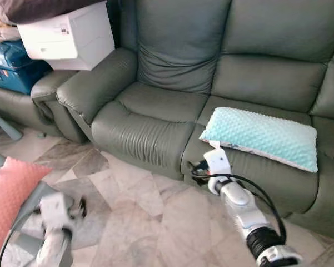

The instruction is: Move the pillow to the sofa

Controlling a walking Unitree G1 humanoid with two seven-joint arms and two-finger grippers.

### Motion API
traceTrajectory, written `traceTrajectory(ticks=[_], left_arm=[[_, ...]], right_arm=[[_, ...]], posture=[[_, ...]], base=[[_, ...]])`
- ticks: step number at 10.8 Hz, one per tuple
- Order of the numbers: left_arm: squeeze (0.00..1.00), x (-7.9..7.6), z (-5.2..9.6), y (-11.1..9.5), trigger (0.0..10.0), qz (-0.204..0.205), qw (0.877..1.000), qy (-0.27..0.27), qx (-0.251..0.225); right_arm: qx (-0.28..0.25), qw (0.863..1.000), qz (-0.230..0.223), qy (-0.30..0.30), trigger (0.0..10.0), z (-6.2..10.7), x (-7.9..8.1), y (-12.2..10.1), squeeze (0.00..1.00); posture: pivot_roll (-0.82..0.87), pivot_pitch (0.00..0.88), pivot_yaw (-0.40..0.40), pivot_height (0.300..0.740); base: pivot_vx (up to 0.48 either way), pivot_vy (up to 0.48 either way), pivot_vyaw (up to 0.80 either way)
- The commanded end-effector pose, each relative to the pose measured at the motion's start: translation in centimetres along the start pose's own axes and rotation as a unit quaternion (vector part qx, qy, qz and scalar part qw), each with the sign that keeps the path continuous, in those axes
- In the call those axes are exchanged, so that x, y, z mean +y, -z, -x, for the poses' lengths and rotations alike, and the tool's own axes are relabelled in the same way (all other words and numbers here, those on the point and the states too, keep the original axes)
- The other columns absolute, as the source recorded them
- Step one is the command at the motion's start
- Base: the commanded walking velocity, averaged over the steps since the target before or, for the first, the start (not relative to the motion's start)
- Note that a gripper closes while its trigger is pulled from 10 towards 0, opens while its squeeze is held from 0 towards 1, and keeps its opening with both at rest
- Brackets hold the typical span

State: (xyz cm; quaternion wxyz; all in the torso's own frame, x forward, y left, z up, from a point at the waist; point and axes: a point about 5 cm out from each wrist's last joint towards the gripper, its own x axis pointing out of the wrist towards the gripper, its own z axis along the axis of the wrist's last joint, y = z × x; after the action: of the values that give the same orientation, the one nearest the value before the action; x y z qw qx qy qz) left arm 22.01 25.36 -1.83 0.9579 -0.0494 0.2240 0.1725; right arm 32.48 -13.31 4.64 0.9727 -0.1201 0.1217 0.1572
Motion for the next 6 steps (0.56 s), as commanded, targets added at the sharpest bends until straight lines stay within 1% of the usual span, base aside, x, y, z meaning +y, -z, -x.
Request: traceTrajectory(ticks=[1, 2, 3, 4, 5, 6], left_arm=[[0.00, 1.0, 0.2, 1.0, 10.0, 0.003, 1.000, -0.017, 0.018], [0.00, 0.8, 0.4, 2.1, 10.0, 0.003, 0.999, 0.000, 0.040], [0.00, 0.5, 0.4, 3.0, 10.0, -0.005, 0.998, 0.009, 0.060], [0.00, 0.5, 0.4, 3.6, 10.0, -0.016, 0.997, 0.009, 0.080], [0.00, 0.6, 0.5, 4.2, 10.0, -0.040, 0.994, 0.012, 0.103], [0.00, 1.0, 0.8, 5.2, 10.0, -0.059, 0.990, 0.011, 0.130]], right_arm=[[0.021, 1.000, 0.007, 0.006, 10.0, 0.2, -0.1, 1.0, 0.00], [0.062, 0.998, 0.003, 0.026, 10.0, 0.8, -0.9, 2.7, 0.00], [0.104, 0.993, -0.007, 0.060, 10.0, 1.5, -1.7, 4.4, 0.00], [0.145, 0.986, -0.019, 0.083, 10.0, 2.2, -2.2, 5.8, 0.00], [0.180, 0.979, -0.028, 0.091, 10.0, 3.0, -2.2, 7.2, 0.00], [0.201, 0.976, -0.017, 0.082, 10.0, 3.4, -1.8, 8.0, 0.00]], posture=[[-0.18, 0.056, 0.074, 0.740], [-0.19, 0.052, 0.065, 0.740], [-0.19, 0.046, 0.065, 0.740], [-0.18, 0.039, 0.064, 0.740], [-0.18, 0.033, 0.065, 0.740], [-0.18, 0.028, 0.068, 0.740]], base=[[0.000, 0.000, 0.00], [0.000, 0.000, 0.00], [0.000, 0.000, 0.00], [0.000, 0.000, 0.00], [0.000, 0.000, 0.00], [0.000, 0.000, 0.00]])
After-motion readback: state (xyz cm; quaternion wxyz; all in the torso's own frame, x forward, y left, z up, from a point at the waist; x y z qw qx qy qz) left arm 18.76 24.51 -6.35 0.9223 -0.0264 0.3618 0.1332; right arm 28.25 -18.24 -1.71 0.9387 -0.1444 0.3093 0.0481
